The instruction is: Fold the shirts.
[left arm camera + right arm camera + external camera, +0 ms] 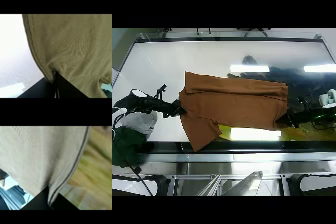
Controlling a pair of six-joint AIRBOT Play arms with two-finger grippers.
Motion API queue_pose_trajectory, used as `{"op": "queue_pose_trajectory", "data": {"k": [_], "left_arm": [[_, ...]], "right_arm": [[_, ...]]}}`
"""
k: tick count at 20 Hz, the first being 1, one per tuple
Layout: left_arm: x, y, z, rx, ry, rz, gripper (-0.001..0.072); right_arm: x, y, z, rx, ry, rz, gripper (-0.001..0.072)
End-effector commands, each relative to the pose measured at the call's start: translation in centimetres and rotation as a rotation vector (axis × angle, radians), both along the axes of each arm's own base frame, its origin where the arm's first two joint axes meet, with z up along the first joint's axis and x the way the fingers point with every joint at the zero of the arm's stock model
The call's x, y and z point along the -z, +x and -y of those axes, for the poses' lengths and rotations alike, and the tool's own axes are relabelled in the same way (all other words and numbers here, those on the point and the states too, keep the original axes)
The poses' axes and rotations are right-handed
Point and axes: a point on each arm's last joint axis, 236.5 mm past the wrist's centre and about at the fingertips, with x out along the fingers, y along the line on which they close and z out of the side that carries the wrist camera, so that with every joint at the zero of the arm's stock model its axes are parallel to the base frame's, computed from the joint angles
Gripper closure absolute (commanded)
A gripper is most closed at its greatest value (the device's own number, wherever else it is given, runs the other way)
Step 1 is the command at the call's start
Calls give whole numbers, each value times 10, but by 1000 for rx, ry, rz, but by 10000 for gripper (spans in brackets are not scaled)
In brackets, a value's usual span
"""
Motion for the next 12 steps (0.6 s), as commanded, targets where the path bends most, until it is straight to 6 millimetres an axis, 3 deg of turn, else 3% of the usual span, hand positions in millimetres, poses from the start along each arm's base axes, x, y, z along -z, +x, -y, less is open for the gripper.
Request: {"op": "queue_pose_trajectory", "data": {"k": [1, 3, 4, 6, 8, 9, 10, 12], "left_arm": [[-6, -26, 7, 89, -47, -68, 584], [-15, -42, 0, 89, -104, -132, 214], [-18, -47, -7, 75, -127, -156, 75], [-19, -61, -14, 39, -163, -215, 75], [-11, -88, -7, 23, -200, -297, 76], [-7, -102, 3, 21, -228, -334, 130], [-7, -108, 14, 28, -260, -338, 254], [-12, -104, 44, 13, -354, -292, 280]], "right_arm": [[5, 9, 6, 32, -31, 22, 690], [5, 9, 5, 32, -31, 22, 690], [5, 9, 5, 32, -31, 22, 691], [4, 8, 5, 28, -25, 19, 690], [2, 6, 3, 23, -17, 15, 690], [2, 6, 3, 22, -16, 15, 690], [2, 6, 3, 22, -15, 15, 690], [2, 7, 2, 25, -13, 16, 690]]}}
